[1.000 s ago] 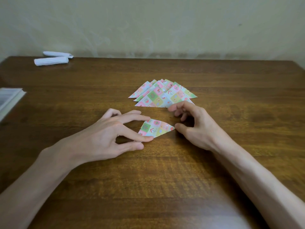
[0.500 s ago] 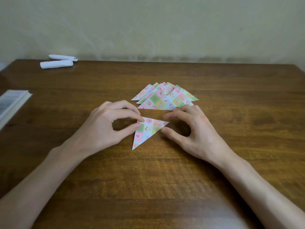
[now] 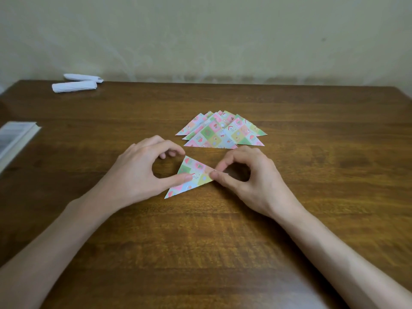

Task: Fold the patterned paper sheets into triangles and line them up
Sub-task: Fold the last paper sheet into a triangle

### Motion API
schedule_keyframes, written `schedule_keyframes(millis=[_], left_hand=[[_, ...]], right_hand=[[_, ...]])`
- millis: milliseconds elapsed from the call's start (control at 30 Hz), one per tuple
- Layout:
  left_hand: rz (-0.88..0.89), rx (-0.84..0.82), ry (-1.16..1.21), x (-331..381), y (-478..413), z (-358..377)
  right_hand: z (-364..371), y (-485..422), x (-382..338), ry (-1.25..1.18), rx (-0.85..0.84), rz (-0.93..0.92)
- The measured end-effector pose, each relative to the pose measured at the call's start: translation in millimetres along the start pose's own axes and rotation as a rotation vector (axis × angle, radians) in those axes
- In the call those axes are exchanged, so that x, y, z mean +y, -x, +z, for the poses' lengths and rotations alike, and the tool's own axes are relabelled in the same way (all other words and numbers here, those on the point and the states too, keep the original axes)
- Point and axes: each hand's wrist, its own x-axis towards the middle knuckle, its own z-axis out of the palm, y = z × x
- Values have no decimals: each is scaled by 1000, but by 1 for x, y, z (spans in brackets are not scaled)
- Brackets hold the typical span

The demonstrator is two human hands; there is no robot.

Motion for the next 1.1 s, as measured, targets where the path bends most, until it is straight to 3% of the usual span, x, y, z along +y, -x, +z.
schedule_keyframes(millis=[167,367,500,1100], left_hand=[[5,-55,255,-1,-1,-2],[-50,-85,677,14,-1,-4],[-26,-108,725,29,3,5],[-219,-126,746,38,4,1]], right_hand=[[-8,-1,-7,-412,64,70],[-14,2,-23,-663,18,217],[-13,6,-27,-624,-72,252],[-22,3,-27,-727,34,415]])
